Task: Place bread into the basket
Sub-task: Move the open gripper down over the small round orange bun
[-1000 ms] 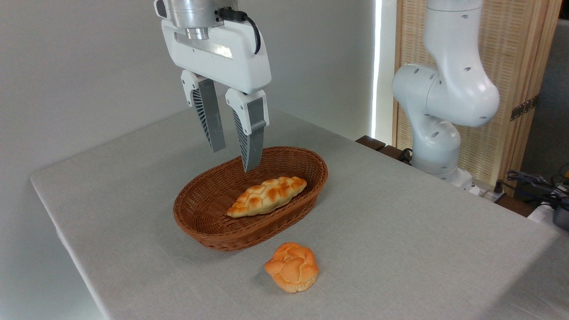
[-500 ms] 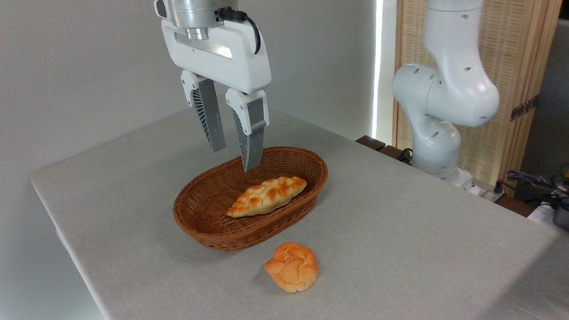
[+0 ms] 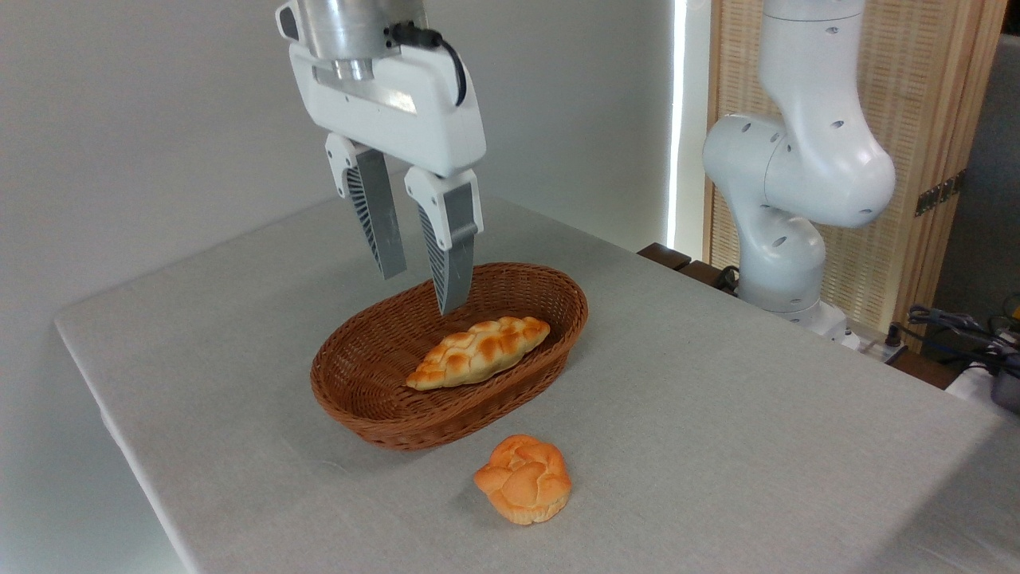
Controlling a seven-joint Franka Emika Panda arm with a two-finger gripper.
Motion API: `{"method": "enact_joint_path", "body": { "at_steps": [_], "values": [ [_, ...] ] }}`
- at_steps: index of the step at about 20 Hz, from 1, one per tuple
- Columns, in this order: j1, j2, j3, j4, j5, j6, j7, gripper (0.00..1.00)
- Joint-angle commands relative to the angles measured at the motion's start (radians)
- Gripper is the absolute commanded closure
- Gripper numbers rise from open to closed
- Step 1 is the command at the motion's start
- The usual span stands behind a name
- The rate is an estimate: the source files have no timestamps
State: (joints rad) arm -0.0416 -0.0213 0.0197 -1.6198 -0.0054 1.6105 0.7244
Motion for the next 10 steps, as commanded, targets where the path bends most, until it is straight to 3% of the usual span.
{"method": "enact_joint_path", "body": {
  "at_steps": [1, 5, 10],
  "values": [
    [-0.001, 0.023, 0.009, -0.063, -0.004, 0.052, 0.009, 0.0],
    [0.0, -0.005, 0.063, -0.19, 0.001, 0.21, 0.041, 0.0],
    [0.0, -0.028, 0.132, -0.336, 0.001, 0.304, 0.158, 0.0]
  ]
}}
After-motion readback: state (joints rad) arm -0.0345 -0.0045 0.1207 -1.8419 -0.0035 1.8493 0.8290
